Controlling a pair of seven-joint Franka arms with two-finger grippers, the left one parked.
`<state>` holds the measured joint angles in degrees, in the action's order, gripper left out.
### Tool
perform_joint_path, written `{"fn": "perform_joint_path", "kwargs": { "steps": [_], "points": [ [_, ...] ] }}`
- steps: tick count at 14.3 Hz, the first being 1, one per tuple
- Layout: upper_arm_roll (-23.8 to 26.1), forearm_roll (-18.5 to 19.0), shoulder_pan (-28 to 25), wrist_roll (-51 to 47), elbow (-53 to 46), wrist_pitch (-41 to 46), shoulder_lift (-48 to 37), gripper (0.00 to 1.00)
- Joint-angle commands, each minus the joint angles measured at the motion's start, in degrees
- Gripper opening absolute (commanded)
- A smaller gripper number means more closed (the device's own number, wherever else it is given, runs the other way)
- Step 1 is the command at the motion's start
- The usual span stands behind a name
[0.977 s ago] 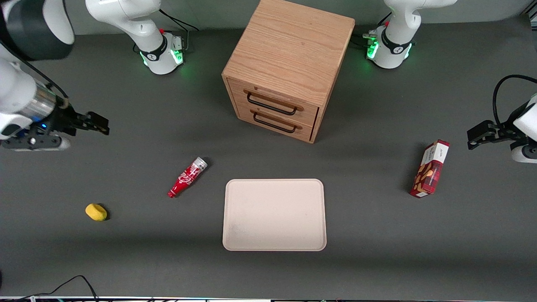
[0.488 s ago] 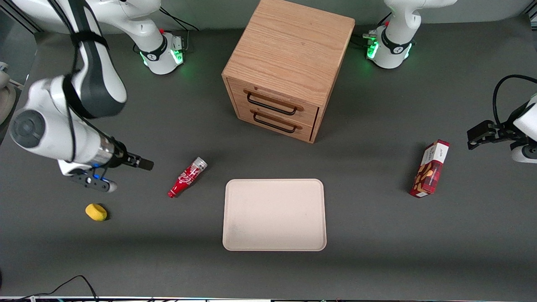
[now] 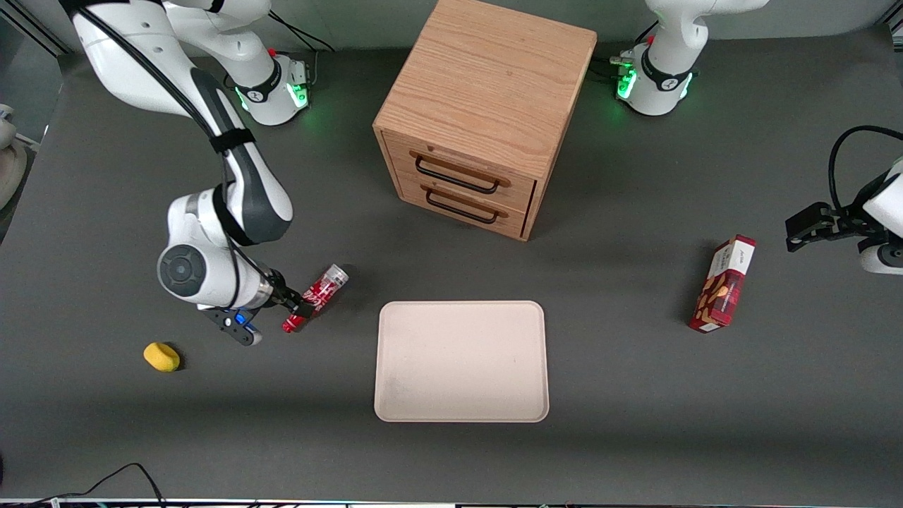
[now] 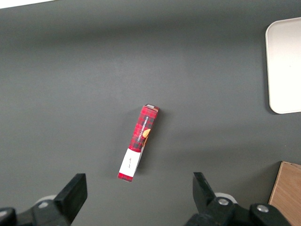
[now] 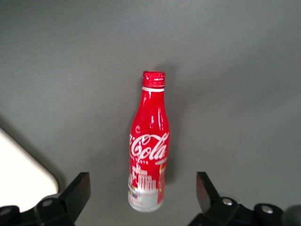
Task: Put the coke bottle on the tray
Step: 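Lower the right gripper around the bottle's body and close it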
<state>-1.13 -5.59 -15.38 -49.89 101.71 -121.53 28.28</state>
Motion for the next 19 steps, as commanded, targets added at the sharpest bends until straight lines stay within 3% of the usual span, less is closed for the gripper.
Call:
{"fn": "perform_joint_path", "kwargs": {
  "steps": [1, 13, 17, 18, 19],
  "points": [
    [-0.02, 0.05, -0.88, -4.95, 2.7, -4.84, 1.24, 1.0],
    [0.16, 0.05, -0.97, -6.54, 8.86, -17.24, 4.67, 0.99],
    [0.86, 0.05, -0.97, -6.54, 8.86, -18.12, 5.2, 0.74],
    [0.86, 0.05, -0.97, -6.54, 8.86, -18.12, 5.2, 0.6],
    [0.86, 0.05, -0.97, -6.54, 8.86, -18.12, 5.2, 0.4]
  ]
}}
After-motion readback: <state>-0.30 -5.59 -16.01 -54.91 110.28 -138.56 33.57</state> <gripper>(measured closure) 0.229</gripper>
